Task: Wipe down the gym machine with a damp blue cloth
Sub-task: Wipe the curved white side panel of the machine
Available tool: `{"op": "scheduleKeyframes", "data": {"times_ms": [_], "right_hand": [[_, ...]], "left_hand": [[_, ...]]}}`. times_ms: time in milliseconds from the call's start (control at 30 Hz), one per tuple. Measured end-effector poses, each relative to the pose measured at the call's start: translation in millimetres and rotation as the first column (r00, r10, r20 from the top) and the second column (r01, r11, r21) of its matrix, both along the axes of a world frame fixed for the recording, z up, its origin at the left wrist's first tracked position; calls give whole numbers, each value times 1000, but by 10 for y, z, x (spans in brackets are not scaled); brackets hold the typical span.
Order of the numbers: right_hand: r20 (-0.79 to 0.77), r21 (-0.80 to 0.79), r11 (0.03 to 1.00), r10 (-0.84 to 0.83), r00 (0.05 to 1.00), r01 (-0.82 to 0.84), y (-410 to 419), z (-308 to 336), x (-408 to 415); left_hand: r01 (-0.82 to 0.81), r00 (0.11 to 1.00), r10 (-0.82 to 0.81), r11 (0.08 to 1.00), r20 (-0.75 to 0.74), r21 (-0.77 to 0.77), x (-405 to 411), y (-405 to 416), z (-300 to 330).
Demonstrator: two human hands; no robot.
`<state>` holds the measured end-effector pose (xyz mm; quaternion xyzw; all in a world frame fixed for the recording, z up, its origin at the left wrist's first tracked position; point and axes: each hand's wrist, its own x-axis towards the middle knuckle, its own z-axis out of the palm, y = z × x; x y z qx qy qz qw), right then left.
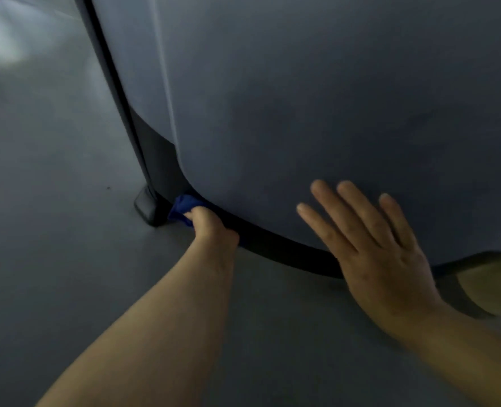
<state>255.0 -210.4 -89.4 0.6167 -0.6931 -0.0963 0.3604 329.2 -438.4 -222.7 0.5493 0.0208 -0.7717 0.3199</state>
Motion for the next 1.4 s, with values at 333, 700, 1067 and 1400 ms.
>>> {"op": "scheduleKeyframes", "data": {"times_ms": [333, 700, 1067, 1400], "right_hand": [[554, -219, 971, 44, 832, 94, 496, 48, -151], [908, -14, 971, -88, 411, 240, 692, 461, -339], [998, 57, 929, -61, 0, 365, 1028, 479, -682], [640, 727, 663, -562, -524, 176, 1326, 7, -1039]], "left_hand": [[145, 984, -144, 989, 108, 1, -137, 584, 467], [71, 995, -66, 996, -80, 56, -547, 1377, 556], [105, 982, -99, 994, -160, 34, -872, 1878, 583], [199, 964, -184, 978, -193, 62, -1166, 2222, 573]]}}
